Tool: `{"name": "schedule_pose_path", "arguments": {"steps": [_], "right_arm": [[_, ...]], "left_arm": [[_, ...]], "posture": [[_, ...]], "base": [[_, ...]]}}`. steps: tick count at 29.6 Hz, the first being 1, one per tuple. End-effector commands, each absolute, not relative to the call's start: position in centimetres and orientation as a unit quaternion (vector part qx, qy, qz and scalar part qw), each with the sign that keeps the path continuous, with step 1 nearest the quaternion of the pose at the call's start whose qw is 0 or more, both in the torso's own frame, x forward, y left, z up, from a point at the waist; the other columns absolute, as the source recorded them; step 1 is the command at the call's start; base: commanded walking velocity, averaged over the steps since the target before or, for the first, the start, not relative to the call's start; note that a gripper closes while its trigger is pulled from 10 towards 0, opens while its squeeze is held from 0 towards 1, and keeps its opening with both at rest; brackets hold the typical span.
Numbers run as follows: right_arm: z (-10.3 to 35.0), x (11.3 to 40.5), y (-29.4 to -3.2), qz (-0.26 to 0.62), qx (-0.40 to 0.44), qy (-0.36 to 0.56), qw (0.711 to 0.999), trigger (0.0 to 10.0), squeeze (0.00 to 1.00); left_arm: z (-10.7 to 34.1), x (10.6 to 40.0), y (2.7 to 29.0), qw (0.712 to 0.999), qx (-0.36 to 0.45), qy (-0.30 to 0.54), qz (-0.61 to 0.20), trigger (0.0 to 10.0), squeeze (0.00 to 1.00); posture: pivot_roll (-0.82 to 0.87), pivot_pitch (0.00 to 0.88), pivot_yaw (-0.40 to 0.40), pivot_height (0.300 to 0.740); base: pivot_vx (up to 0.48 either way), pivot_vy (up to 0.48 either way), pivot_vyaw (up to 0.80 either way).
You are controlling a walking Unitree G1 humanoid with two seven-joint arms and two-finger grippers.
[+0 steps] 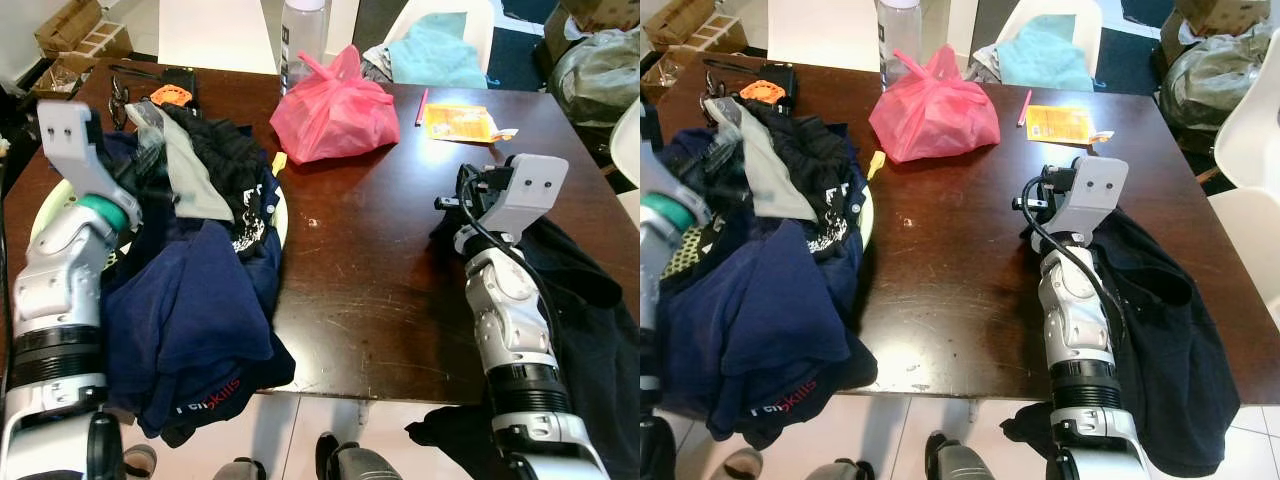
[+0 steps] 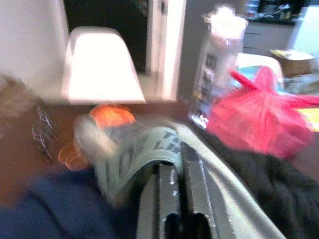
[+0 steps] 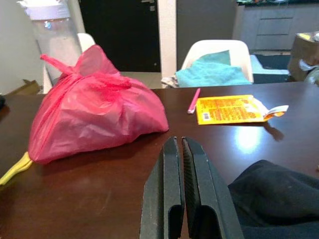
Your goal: Hang hanger
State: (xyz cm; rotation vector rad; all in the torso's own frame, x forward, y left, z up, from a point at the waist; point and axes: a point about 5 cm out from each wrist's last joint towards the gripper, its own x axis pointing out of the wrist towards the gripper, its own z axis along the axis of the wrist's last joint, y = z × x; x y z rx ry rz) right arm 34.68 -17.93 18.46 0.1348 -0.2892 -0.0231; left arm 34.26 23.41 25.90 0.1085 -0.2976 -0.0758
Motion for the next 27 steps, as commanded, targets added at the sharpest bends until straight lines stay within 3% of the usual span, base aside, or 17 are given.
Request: {"name": "schedule_pose_path", "arguments": {"steps": [1, 2, 4, 5, 6, 7, 8, 11, 12, 13, 16, 21, 23, 24, 25, 26, 27], "right_arm": [[18.0, 34.5, -18.2, -0.019, 0.068, -0.137, 0.988, 10.0, 0.00], [18.0, 34.6, -18.0, -0.017, 0.070, -0.136, 0.988, 10.0, 0.00], [18.0, 34.6, -18.0, -0.017, 0.070, -0.136, 0.988, 10.0, 0.00], [18.0, 34.6, -18.0, -0.017, 0.071, -0.136, 0.988, 10.0, 0.00], [18.0, 34.6, -18.0, -0.017, 0.071, -0.136, 0.988, 10.0, 0.00], [18.0, 34.7, -17.9, -0.017, 0.073, -0.136, 0.988, 10.0, 0.00], [18.0, 34.7, -17.9, -0.017, 0.073, -0.136, 0.988, 10.0, 0.00], [17.8, 34.7, -17.9, -0.022, 0.078, -0.135, 0.987, 10.0, 0.00], [17.8, 34.7, -17.9, -0.022, 0.078, -0.135, 0.987, 10.0, 0.00], [17.7, 34.6, -17.9, -0.023, 0.079, -0.135, 0.987, 10.0, 0.00], [17.5, 34.6, -18.0, -0.026, 0.081, -0.133, 0.987, 10.0, 0.00], [17.4, 34.6, -18.0, -0.027, 0.082, -0.132, 0.987, 10.0, 0.00], [17.4, 34.6, -17.8, -0.027, 0.083, -0.131, 0.988, 10.0, 0.00], [17.4, 34.6, -17.8, -0.027, 0.083, -0.131, 0.988, 10.0, 0.00], [17.4, 34.6, -17.8, -0.027, 0.083, -0.131, 0.988, 10.0, 0.00], [17.4, 34.6, -17.8, -0.027, 0.083, -0.132, 0.987, 10.0, 0.00], [17.4, 34.6, -17.9, -0.028, 0.083, -0.133, 0.987, 10.0, 0.00]], "left_arm": [[26.6, 33.8, 22.7, 0.980, 0.095, -0.176, -0.024, 0.0, 0.00], [27.6, 33.3, 21.5, 0.966, 0.156, -0.207, -0.025, 0.2, 0.00], [27.6, 33.3, 21.5, 0.966, 0.156, -0.207, -0.025, 0.2, 0.00], [29.8, 32.5, 19.9, 0.935, 0.228, -0.270, -0.026, 10.0, 0.00], [29.8, 32.5, 19.9, 0.935, 0.228, -0.270, -0.026, 10.0, 0.00], [32.2, 31.3, 18.3, 0.887, 0.306, -0.346, -0.013, 10.0, 0.00], [32.2, 31.3, 18.3, 0.887, 0.306, -0.346, -0.013, 10.0, 0.00], [36.9, 28.8, 16.0, 0.760, 0.414, -0.497, 0.061, 10.0, 0.00], [36.9, 28.8, 16.0, 0.760, 0.414, -0.497, 0.061, 10.0, 0.00], [37.7, 28.3, 15.5, 0.738, 0.419, -0.524, 0.069, 10.0, 0.00], [36.7, 29.2, 13.8, 0.754, 0.443, -0.484, -0.039, 10.0, 0.00], [38.9, 27.9, 13.3, 0.739, 0.405, -0.539, -0.015, 10.0, 0.00], [40.2, 27.5, 13.1, 0.753, 0.355, -0.554, -0.016, 10.0, 0.00], [40.7, 28.1, 14.0, 0.810, 0.264, -0.524, -0.014, 10.0, 0.00], [40.7, 28.1, 14.0, 0.810, 0.264, -0.524, -0.014, 10.0, 0.00], [40.4, 29.0, 14.4, 0.854, 0.208, -0.476, -0.037, 10.0, 0.00], [40.5, 28.9, 14.8, 0.838, 0.255, -0.483, -0.006, 10.0, 0.00]], "posture": [[0.02, 0.080, -0.026, 0.740], [0.02, 0.080, -0.024, 0.740], [0.02, 0.080, -0.024, 0.740], [0.03, 0.078, -0.022, 0.740], [0.03, 0.078, -0.022, 0.740], [0.03, 0.075, -0.018, 0.740], [0.03, 0.075, -0.018, 0.740], [0.03, 0.072, -0.005, 0.740], [0.03, 0.072, -0.005, 0.740], [0.04, 0.071, -0.005, 0.740], [0.04, 0.068, -0.004, 0.740], [0.05, 0.066, -0.003, 0.740], [0.05, 0.068, 0.004, 0.740], [0.04, 0.065, 0.008, 0.740], [0.04, 0.065, 0.008, 0.740], [0.05, 0.065, 0.008, 0.740], [0.05, 0.068, 0.009, 0.740]], "base": [[0.000, 0.000, 0.00], [0.000, 0.000, 0.00], [0.000, 0.000, 0.00], [0.000, 0.000, 0.00], [0.000, 0.000, 0.00], [0.000, 0.000, 0.00], [0.000, 0.000, 0.00], [0.000, 0.000, 0.00], [0.000, 0.000, 0.00], [0.000, 0.000, 0.00], [0.000, 0.000, 0.00], [0.000, 0.000, 0.00], [0.000, 0.000, 0.00], [0.000, 0.000, 0.00], [0.000, 0.000, 0.00], [0.000, 0.000, 0.00], [0.000, 0.000, 0.00]]}}
